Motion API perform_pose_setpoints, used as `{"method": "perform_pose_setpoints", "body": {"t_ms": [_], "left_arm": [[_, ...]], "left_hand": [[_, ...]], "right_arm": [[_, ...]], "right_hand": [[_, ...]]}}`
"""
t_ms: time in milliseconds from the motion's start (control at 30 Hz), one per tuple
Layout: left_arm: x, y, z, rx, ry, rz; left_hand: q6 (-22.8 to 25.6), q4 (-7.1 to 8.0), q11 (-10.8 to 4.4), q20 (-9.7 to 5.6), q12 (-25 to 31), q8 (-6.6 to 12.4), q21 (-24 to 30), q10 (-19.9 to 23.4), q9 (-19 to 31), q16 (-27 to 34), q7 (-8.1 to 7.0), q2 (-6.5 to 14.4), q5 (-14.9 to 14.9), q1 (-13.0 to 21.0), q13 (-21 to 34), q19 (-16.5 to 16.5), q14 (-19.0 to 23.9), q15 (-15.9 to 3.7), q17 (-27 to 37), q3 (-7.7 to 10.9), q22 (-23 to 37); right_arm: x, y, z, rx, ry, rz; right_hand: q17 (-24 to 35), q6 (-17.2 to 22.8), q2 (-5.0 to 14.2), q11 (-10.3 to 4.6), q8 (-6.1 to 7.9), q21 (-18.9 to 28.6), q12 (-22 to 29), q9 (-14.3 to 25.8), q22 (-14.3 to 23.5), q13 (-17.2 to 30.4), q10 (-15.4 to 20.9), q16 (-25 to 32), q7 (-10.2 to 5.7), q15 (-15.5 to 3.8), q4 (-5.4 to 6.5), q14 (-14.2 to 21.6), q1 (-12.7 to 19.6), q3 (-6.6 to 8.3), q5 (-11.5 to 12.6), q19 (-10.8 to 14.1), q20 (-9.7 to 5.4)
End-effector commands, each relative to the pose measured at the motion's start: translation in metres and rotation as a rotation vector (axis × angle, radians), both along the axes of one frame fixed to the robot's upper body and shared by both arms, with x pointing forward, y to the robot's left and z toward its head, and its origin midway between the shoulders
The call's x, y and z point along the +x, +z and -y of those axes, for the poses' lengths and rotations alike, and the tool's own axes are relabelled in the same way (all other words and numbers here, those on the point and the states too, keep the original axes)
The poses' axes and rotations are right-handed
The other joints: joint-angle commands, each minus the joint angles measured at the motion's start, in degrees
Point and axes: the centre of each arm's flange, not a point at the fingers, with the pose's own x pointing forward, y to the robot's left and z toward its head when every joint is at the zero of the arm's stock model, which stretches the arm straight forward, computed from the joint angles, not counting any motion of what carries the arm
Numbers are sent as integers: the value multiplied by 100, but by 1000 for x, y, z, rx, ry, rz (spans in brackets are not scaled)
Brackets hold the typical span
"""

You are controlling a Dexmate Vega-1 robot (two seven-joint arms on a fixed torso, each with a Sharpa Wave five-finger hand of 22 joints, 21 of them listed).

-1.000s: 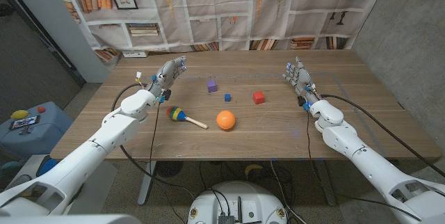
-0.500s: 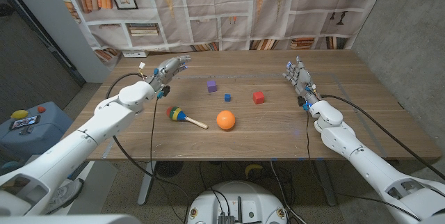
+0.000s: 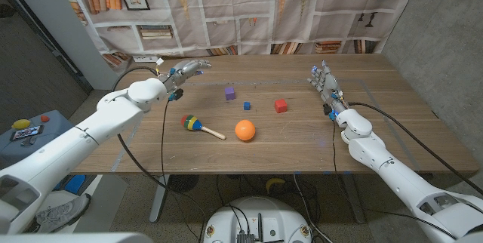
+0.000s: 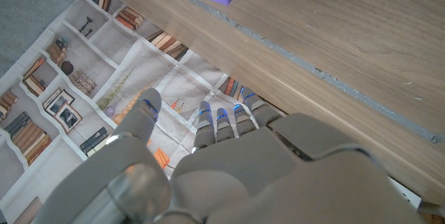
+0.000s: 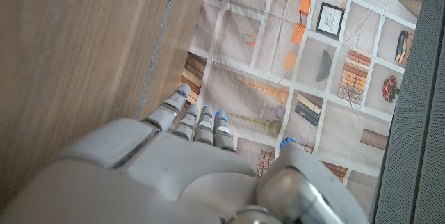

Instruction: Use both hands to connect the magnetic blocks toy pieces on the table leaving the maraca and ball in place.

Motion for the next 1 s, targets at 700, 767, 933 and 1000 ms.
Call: {"method": "perform_pose_setpoints", "body": {"t_ms": [700, 767, 933, 1000], "left_arm": [[4, 43, 54, 512, 213, -11], [3, 44, 59, 547, 213, -17], [3, 47, 66, 608, 221, -34], [3, 47, 68, 620, 225, -42]], "left_hand": [[175, -39, -88, 12, -3, 22, -30, -34, 18, 0, -60, -279, 86, 409, 35, -18, -54, 28, 26, 22, 8], [174, -38, -91, 16, -6, 19, -34, -46, 18, -5, -59, -295, 88, 428, 35, -32, -75, 32, 27, 21, 8], [156, -34, -59, 46, -27, -1, -62, -122, 21, -22, -50, -385, 93, 509, 37, -146, -173, 50, 29, 7, 8], [111, -30, -23, 39, -40, -24, -69, -179, 22, -32, -10, -445, 95, 561, 39, -210, -257, 68, 31, -4, 8]], "right_arm": [[-2, -3, 6, 9, -13, 14], [-3, -4, 6, 11, -14, 17], [-5, -4, 7, 11, -15, 18], [-5, -4, 7, 12, -15, 19]], "right_hand": [[-74, 41, 65, -32, -4, 37, 37, 32, 10, -16, -21, 20, 22, 0, -55, -34, 9, 113, 31, -16, -22], [-81, 42, 66, -31, -4, 38, 37, 32, 10, -18, -24, 22, 17, 0, -59, -34, 11, 119, 31, -16, -23], [-92, 45, 68, -32, -5, 39, 37, 32, 10, -22, -25, 24, 16, 3, -66, -33, 13, 127, 31, -17, -21], [-95, 45, 69, -31, -5, 39, 37, 32, 10, -23, -26, 23, 14, 1, -68, -37, 14, 130, 31, -16, -22]]}}
